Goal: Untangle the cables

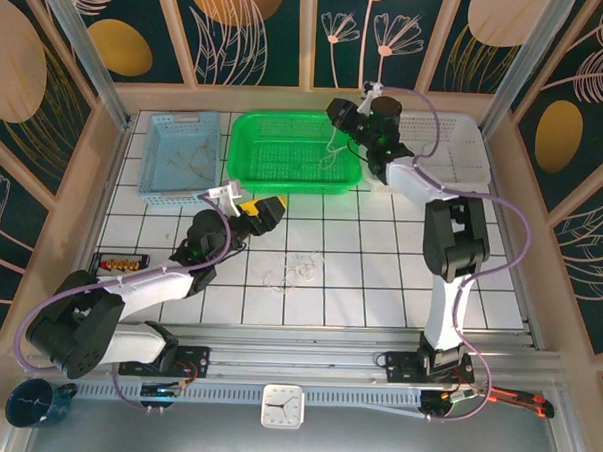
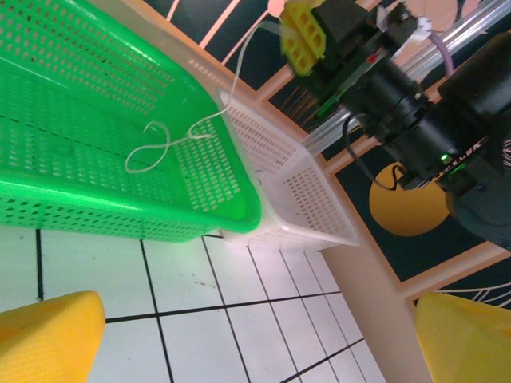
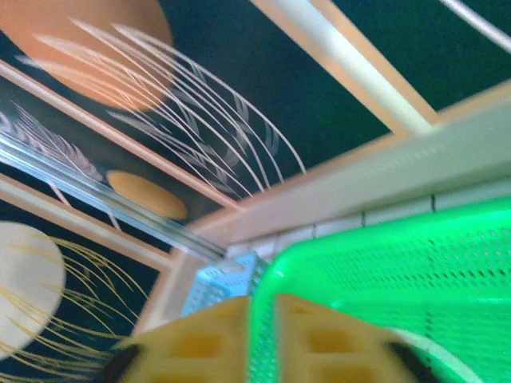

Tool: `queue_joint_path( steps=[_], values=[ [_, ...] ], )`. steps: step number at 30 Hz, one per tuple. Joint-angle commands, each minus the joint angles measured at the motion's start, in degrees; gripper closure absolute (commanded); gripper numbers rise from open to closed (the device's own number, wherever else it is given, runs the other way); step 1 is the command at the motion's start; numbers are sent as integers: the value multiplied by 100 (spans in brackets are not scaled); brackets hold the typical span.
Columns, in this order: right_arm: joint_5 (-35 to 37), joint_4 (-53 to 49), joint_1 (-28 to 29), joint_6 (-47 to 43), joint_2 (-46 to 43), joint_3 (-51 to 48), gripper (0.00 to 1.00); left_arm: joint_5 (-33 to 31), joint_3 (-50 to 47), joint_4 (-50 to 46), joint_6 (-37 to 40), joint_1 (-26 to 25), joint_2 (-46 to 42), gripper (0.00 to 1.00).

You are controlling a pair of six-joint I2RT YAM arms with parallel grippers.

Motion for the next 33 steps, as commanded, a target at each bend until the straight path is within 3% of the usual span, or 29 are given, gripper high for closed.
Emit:
queue_joint_path(
  steps=[1, 4, 7, 21, 33],
  values=[
    [-265, -133, 172, -309, 169, 341, 58, 4, 207, -166, 70, 67, -75, 1],
    [-239, -248, 242, -470, 78, 233, 47, 61, 306, -267, 95, 77, -35, 1],
    [-237, -300, 276, -577, -208, 30, 44, 121, 385, -285, 39, 76, 60, 1],
    [238, -736, 437, -994, -2739, -2232, 44, 153, 523, -1242, 62, 81, 115, 1],
    [1385, -1214, 1429, -1121, -4473, -4503, 44, 1002, 365, -1901, 255, 17, 406, 1]
  ],
)
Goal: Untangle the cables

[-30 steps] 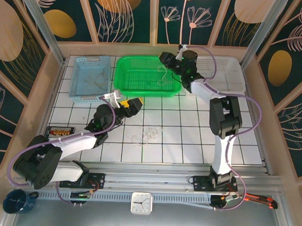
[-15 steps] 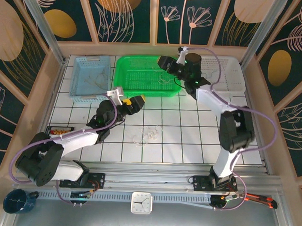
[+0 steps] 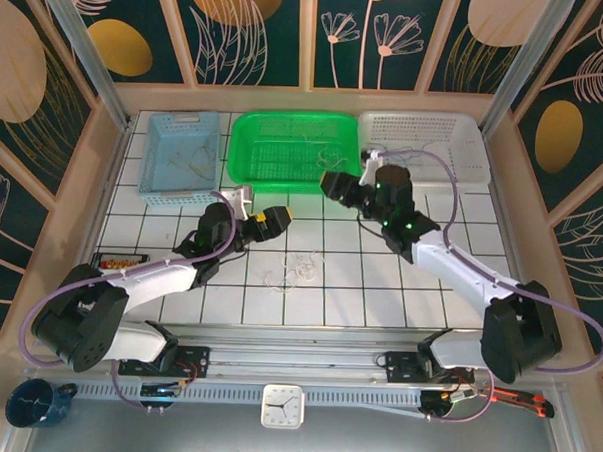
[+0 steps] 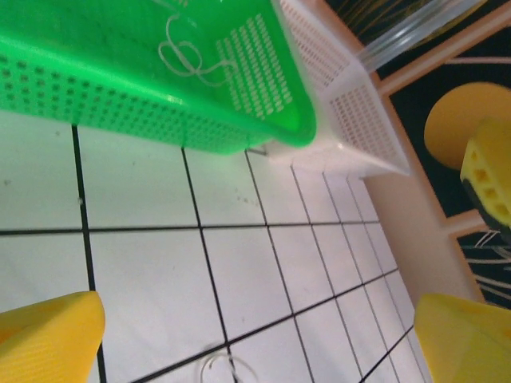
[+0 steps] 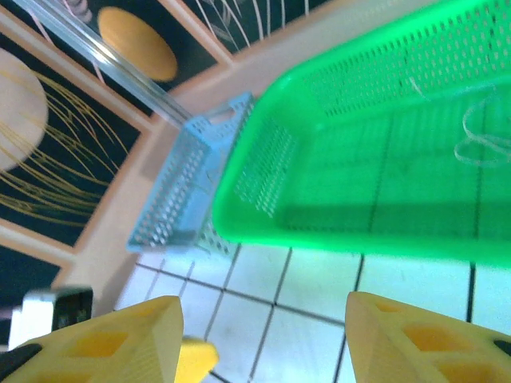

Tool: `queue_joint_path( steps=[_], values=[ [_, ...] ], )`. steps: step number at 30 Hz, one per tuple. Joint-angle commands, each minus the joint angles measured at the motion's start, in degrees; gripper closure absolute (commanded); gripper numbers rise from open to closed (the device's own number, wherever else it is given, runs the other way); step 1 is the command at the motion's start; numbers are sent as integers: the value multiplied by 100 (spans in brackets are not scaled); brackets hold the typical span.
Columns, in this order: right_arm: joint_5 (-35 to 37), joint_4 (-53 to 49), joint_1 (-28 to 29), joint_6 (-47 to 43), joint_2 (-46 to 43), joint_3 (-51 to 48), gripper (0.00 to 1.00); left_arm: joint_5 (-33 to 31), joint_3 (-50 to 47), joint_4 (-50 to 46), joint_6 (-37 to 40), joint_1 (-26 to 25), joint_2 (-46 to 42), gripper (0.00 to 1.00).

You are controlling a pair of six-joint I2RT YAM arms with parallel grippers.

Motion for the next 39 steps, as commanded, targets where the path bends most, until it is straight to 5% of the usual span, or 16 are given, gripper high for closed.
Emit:
queue_joint_path(
  steps=[1, 12, 22, 39],
  values=[
    [548, -165, 336, -71, -376, -483, 44, 300, 15, -514, 242, -82, 159, 1],
    [1053, 43, 1015, 562, -839, -1963, 44, -337, 151, -1291, 566, -657, 755, 25],
    [1192, 35, 1474, 517, -558, -2188, 44, -324, 153, -1281, 667, -732, 976, 48],
    [1904, -217, 1659, 117, 449, -1791, 51, -435, 200, -1260, 558, -740, 663, 29]
  ],
)
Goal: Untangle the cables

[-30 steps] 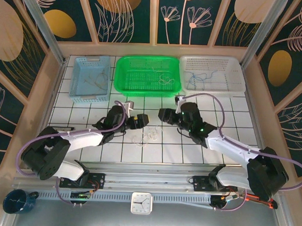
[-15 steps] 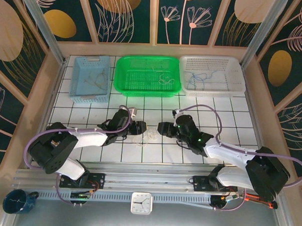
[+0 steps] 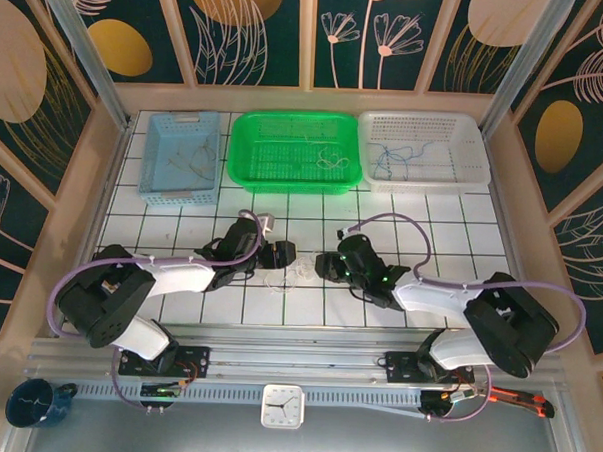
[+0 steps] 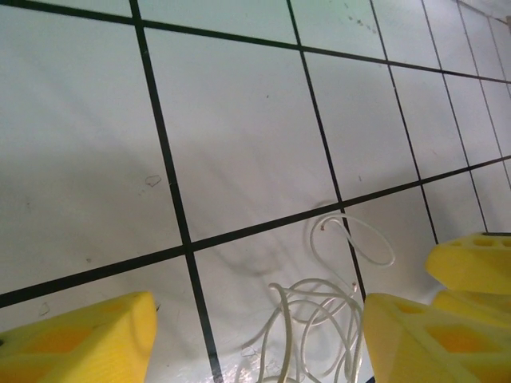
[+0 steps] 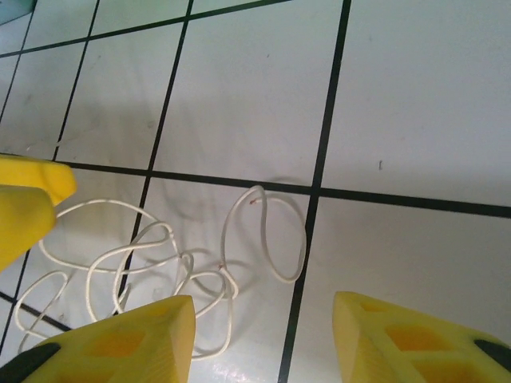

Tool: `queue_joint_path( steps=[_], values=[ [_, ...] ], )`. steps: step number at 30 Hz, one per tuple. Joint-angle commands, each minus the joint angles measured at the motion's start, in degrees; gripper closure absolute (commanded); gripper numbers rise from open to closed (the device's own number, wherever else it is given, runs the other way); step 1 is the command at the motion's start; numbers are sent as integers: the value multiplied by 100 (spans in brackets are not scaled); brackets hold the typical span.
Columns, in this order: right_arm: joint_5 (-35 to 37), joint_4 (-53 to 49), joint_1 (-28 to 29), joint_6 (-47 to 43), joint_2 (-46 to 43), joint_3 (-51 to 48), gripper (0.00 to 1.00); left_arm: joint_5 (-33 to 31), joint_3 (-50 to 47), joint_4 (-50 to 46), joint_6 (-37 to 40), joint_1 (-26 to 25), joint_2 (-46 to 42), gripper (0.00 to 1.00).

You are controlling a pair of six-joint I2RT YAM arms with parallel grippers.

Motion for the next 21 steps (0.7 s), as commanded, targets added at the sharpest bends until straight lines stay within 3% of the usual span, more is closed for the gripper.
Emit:
queue_joint_path(
  steps=[1, 17, 21],
  values=[
    [327, -65, 27, -230, 189, 288, 51, -110, 107, -42, -46, -25, -208, 27],
    [148, 56, 26, -273, 701, 381, 55, -355, 376, -235, 53, -24, -690, 1],
    [166, 67, 14, -306, 806, 448, 63, -419, 401, -212, 62, -24, -749, 1]
  ],
)
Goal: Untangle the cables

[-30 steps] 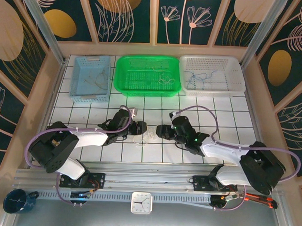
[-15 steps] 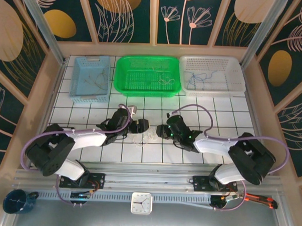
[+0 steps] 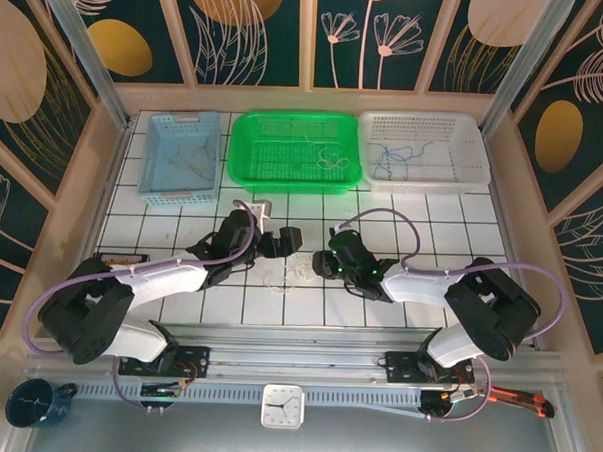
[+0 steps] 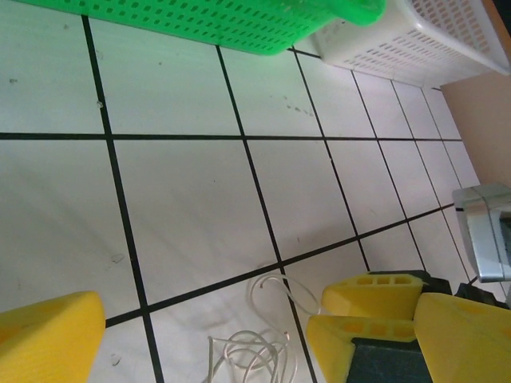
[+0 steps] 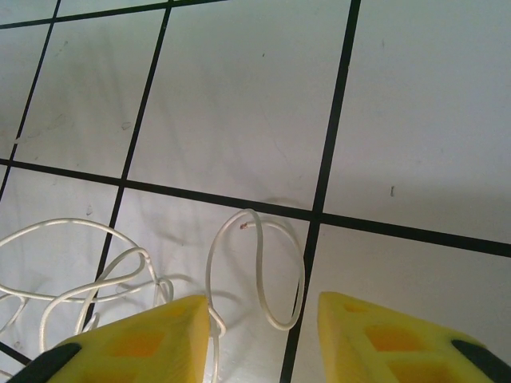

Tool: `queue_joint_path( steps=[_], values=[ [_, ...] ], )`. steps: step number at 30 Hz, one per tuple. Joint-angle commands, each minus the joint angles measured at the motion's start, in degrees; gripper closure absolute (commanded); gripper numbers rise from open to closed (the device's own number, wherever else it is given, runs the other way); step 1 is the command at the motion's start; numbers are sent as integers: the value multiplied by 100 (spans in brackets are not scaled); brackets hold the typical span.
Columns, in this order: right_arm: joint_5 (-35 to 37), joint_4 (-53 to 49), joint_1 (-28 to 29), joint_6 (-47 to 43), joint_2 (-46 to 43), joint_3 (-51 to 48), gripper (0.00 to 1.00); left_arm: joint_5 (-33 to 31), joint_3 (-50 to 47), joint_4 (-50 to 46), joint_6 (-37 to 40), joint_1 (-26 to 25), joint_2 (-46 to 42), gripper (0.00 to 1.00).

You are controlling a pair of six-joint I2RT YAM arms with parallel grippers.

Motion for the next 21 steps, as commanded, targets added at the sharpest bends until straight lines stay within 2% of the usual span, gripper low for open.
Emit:
queue_joint_path(
  steps=[1, 6, 10, 17, 21],
  values=[
    [81, 68, 12, -60, 178, 109, 67, -170, 148, -70, 45, -20, -139, 1],
    [36, -17, -40, -198, 273, 309, 100, -399, 80, 0, 44, -17, -259, 1],
    [-29, -206, -214, -298, -69, 484, 100, -714, -109, 155, 1, -15, -469, 1],
    [-368, -432, -781, -268, -1235, 695, 100, -1007, -345, 405, 43, -15, -670, 1],
    [-811, -621, -1047, -268, -1815, 894, 100, -1215, -498, 537, 54, -16, -792, 1]
  ],
)
